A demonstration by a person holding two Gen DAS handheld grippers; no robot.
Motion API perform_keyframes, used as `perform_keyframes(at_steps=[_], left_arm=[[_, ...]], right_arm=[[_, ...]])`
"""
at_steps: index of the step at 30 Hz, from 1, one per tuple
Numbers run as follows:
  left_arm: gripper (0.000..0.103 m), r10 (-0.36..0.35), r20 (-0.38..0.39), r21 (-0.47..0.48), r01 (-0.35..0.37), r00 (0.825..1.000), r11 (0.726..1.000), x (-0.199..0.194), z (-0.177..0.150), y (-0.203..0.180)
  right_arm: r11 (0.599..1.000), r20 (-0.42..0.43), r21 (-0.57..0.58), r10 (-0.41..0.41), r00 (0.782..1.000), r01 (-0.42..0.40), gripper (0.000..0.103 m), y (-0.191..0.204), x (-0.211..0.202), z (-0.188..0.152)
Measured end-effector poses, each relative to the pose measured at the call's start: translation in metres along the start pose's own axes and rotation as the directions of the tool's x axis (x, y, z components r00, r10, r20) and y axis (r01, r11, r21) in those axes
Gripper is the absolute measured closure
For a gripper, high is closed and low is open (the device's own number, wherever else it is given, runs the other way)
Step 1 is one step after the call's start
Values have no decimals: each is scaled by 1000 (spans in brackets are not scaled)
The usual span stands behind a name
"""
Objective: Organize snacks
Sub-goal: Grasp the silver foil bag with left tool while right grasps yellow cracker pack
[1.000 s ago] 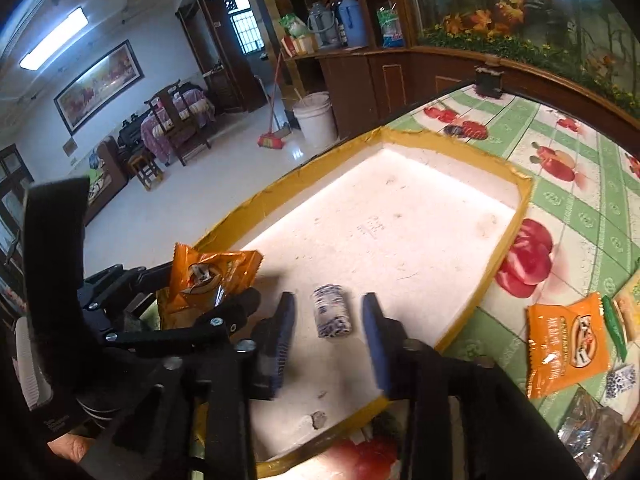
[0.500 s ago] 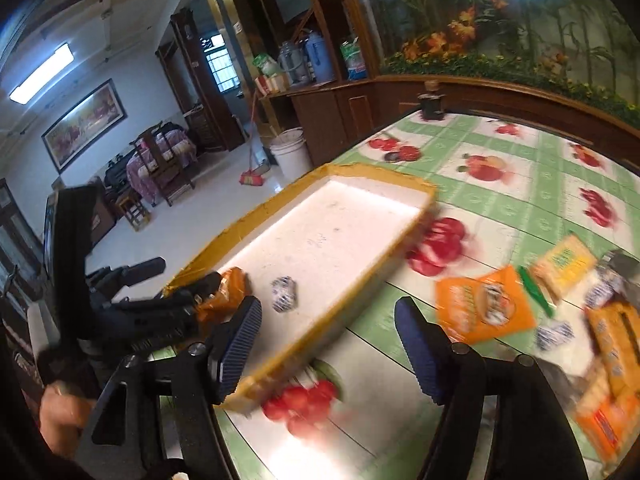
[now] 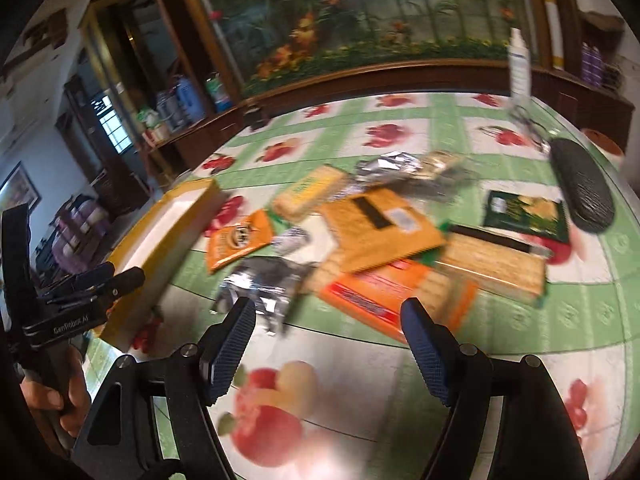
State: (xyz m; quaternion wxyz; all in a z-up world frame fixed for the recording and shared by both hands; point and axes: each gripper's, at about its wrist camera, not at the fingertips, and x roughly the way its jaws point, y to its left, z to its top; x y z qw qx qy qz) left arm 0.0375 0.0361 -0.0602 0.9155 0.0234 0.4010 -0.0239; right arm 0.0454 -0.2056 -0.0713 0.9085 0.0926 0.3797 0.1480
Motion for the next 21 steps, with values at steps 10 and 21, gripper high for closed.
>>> perform_keyframes(at_steps=[10,21], left_arm=[[19,-77,-42,233,85,996,969,24,12,-60],[19,-150,-125,397,188,981,898,50,15,-76]], right_arm=[[1000,-25,11,-3,1000,3,23,-24,5,-6],[997,-26,-75,-3,1000,1,16,-16,32,46]])
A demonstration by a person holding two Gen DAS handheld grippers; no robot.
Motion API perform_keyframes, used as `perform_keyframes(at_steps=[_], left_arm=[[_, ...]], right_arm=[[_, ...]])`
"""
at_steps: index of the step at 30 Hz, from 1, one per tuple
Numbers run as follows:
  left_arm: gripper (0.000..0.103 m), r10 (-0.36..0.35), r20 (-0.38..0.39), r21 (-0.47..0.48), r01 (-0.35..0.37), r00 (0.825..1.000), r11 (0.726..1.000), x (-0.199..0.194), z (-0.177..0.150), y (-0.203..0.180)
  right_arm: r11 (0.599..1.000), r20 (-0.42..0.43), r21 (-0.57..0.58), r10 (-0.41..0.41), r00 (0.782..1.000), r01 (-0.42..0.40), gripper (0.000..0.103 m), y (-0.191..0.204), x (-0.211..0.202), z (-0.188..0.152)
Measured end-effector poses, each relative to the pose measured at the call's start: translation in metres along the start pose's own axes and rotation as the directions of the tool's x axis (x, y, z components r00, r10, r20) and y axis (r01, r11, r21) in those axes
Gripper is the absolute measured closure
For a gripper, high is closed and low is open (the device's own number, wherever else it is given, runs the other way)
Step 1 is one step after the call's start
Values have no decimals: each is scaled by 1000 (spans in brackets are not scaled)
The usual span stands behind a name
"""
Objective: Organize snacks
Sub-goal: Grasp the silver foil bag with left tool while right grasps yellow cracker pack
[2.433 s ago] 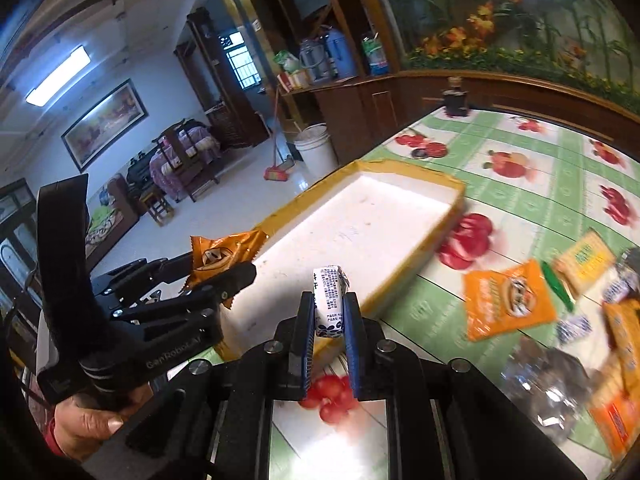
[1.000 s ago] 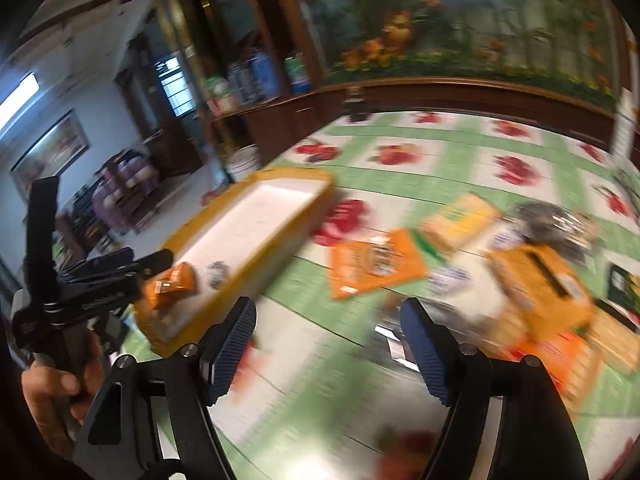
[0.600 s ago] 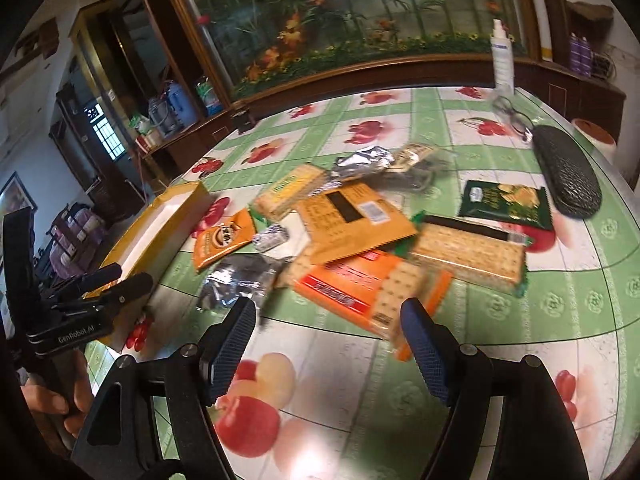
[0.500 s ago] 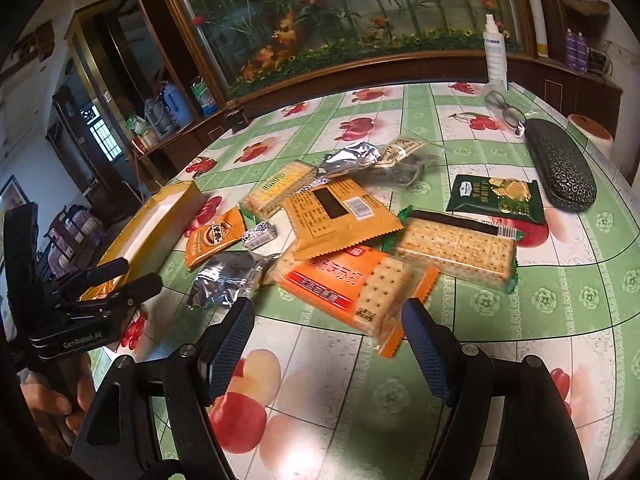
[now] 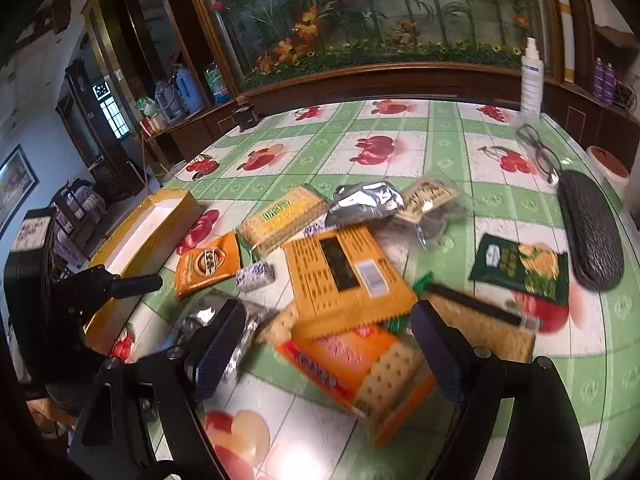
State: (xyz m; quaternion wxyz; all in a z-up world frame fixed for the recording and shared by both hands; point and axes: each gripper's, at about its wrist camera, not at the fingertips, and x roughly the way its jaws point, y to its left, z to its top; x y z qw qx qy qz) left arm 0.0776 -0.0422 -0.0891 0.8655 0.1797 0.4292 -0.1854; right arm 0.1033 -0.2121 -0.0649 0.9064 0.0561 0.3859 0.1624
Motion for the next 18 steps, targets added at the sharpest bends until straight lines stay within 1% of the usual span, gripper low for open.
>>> perform_keyframes(at_steps=[3,7,11,15,17,18], left_arm=[[19,-27,-7,57,27,1000,998,5,3,-2],[19,-62,-19,125,64,998,990,7,10,-4],[19,-169,-59,174,177,984,969,9,15,-5],[19,-179,-112,169,196,978,966,30,17,-7],[18,-194,-136,146,214,971,966,38,17,-8],[18,-214,-137,120,231,967,966,40,18,-7]], right_arm=[[1000,-10,7,7,1000,-7,16,-3,11,11],[999,-20,32,24,1000,-23,16,-9,20,15],[998,-33,37,43,999,-42,16,-10,25,14],[999,-54,30,33,998,-31,16,-10,35,14],[999,-59,21,27,998,-25,16,-9,39,15],[1000,-58,12,21,998,-20,16,-9,41,15]])
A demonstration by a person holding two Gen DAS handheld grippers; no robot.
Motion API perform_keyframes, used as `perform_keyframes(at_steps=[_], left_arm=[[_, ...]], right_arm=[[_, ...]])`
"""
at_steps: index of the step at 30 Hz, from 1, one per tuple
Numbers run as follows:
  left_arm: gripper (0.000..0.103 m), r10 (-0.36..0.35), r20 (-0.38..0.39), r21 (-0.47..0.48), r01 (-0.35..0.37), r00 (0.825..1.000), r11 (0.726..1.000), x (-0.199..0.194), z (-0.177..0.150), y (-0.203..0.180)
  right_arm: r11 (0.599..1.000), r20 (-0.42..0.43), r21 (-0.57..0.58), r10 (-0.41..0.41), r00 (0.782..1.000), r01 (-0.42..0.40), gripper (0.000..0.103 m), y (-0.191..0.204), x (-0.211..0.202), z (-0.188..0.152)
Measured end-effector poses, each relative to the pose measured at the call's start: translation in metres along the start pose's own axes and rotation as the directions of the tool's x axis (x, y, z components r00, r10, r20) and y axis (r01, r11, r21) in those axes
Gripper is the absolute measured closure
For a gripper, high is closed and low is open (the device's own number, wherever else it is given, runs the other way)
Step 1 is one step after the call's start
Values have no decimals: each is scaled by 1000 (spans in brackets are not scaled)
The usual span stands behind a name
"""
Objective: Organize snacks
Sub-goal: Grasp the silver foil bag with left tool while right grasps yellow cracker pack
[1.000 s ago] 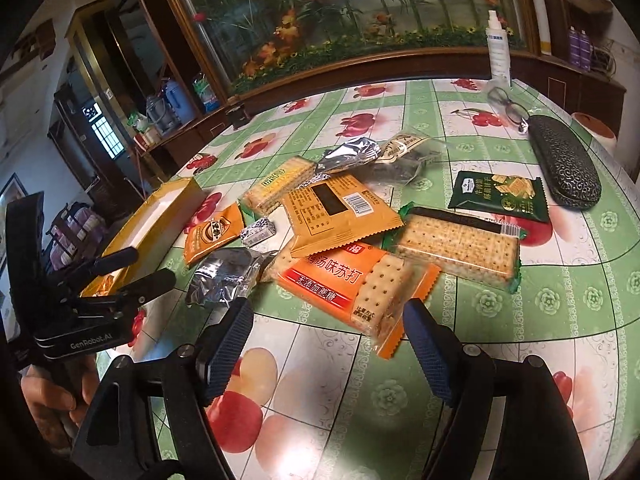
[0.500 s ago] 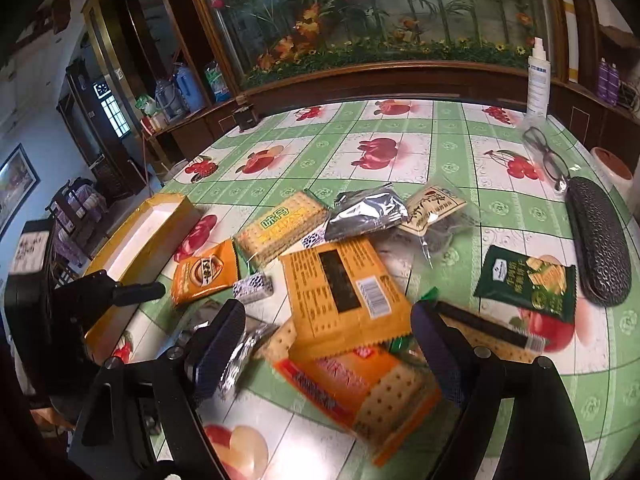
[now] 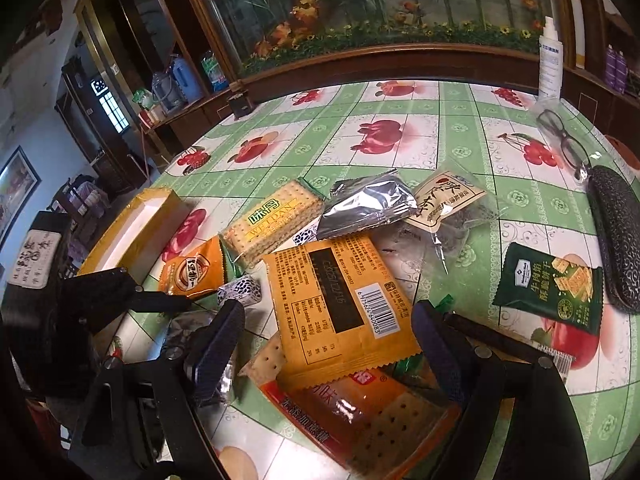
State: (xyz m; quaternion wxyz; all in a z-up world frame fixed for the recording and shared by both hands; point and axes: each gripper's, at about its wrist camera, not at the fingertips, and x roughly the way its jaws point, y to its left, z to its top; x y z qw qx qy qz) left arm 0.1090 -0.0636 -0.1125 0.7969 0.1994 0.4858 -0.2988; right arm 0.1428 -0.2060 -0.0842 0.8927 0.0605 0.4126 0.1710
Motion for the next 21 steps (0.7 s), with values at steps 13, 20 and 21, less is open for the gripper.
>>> perform_keyframes(at_steps=[13,20,21], left_arm=[[27,5,44,-58,-2,999,998,-3,-6,-1],[41,10,62,-79,-5,998,997,-9,-9,-5],[41,13,64,-90,-7,998,996,-9,-10,-4]], right_arm=[[986,-38,-153,-70,997,64,13,14,26,17],[943,-87,-330,-67,994,34,5,32,45,22],[946,-95,-323,-62,994,28,4,29,48,23]])
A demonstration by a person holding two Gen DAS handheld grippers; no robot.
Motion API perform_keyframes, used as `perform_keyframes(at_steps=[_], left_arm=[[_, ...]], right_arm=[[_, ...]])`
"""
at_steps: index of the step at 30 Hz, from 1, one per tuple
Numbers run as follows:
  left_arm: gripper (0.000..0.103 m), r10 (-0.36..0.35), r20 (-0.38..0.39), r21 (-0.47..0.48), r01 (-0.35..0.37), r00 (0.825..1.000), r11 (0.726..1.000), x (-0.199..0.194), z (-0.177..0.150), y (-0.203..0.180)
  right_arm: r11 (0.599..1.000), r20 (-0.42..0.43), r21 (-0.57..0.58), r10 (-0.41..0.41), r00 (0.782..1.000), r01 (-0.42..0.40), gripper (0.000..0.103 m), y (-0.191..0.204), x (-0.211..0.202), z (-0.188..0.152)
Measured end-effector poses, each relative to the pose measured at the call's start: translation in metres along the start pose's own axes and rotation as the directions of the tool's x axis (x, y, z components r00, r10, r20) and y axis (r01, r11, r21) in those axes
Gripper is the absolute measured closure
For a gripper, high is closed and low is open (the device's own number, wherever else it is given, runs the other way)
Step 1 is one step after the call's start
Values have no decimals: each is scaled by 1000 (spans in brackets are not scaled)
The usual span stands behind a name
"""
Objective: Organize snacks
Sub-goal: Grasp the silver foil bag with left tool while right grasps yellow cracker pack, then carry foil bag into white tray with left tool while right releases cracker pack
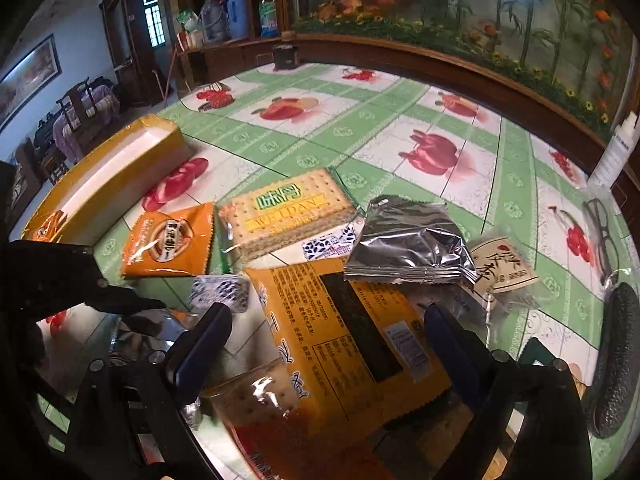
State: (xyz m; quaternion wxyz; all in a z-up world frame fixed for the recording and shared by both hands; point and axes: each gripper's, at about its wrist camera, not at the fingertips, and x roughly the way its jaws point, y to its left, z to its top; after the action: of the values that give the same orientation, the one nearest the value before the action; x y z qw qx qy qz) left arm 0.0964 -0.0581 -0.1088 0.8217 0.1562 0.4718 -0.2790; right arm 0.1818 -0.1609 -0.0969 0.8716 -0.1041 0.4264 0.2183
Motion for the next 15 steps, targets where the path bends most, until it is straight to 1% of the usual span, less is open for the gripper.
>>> perform_keyframes(at_steps=[1,3,5,6,10,15], left_arm=[[41,2,2,-7,-2,1000,1000,0,-1,1],[42,7,8,-23,-6,1000,1000,-1,-2,2],[42,11,14,-39,-11,1000,999,-2,-4,4],[42,13,17,-49,-12,1000,999,-3,-4,5],[43,22,28,-84,-19,999,996,-7,-9,7],[43,50,67,-150,-39,996,988,-25,-14,11]], right_arm=[[1000,-8,13,0,1000,0,6,-4,2,0],[997,-19,72,31,999,-29,23,-15,4,-2],[987,6,140,83,997,-83,30,-25,-1,-6],[981,17,168,96,995,-98,30,-30,-4,-10],[968,68,219,111,991,-123,31,-33,-21,-19],[962,173,234,104,979,-143,31,-19,-58,-23]])
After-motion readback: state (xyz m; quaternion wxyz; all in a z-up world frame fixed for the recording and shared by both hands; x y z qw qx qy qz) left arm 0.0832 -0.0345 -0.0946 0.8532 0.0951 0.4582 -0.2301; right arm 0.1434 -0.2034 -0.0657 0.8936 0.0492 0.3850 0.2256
